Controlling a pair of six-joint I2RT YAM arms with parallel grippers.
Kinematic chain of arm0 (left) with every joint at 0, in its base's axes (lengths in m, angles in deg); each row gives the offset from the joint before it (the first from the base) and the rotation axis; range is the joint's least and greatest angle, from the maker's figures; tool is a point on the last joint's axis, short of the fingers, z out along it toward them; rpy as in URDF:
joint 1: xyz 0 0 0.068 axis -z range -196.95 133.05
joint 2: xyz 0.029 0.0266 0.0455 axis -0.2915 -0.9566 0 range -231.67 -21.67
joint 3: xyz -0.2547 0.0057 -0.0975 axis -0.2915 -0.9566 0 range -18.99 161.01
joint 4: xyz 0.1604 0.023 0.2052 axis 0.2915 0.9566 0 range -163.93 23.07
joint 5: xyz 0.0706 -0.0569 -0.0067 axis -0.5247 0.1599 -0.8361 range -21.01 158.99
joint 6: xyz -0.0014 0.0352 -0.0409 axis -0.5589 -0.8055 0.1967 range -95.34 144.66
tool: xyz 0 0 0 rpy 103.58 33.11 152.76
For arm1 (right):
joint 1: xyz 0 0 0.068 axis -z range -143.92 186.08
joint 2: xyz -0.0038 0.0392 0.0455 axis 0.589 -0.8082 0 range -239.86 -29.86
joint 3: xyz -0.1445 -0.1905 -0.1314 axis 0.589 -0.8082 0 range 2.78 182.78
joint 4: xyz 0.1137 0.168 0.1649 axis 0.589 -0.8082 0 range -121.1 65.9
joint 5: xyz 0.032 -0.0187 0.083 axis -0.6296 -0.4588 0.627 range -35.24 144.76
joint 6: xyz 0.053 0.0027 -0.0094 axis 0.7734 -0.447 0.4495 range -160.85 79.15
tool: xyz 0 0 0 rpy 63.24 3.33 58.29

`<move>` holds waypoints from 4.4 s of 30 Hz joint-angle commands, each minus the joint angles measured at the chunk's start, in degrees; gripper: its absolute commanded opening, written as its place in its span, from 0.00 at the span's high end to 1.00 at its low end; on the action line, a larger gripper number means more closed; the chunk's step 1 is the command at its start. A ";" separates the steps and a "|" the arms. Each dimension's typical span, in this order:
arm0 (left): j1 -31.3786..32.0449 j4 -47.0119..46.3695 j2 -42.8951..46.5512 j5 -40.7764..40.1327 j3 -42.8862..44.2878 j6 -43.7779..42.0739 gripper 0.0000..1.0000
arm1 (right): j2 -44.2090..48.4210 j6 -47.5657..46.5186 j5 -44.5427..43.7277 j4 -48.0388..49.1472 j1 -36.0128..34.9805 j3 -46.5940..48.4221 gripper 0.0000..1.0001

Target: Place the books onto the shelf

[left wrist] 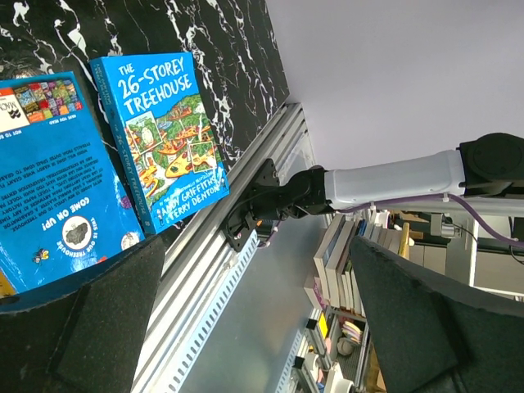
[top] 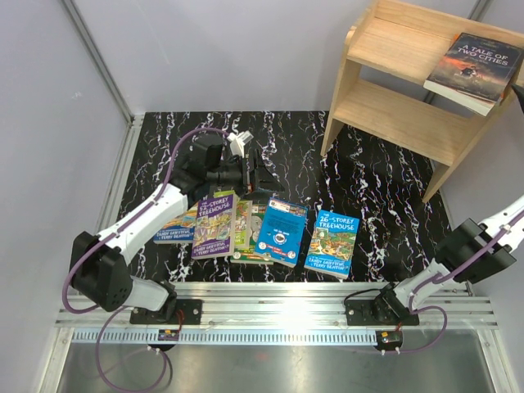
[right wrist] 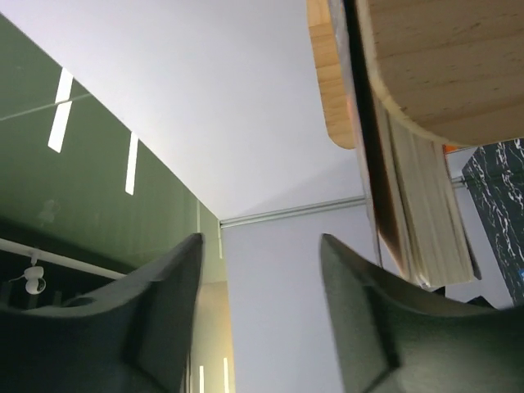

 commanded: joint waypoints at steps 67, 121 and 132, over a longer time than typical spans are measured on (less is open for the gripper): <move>-0.03 3.74 -2.37 -0.17 2.50 -2.98 0.01 | 20.93 -31.58 -21.07 13.93 -26.19 -31.61 0.57; 13.17 23.43 -33.32 -31.29 0.49 -25.23 1.00 | 28.24 -53.21 -44.37 0.75 -69.79 -78.20 0.00; 4.98 27.91 -11.69 -13.19 10.49 -20.57 1.00 | 33.95 -47.06 -39.10 5.83 -69.70 -75.65 0.00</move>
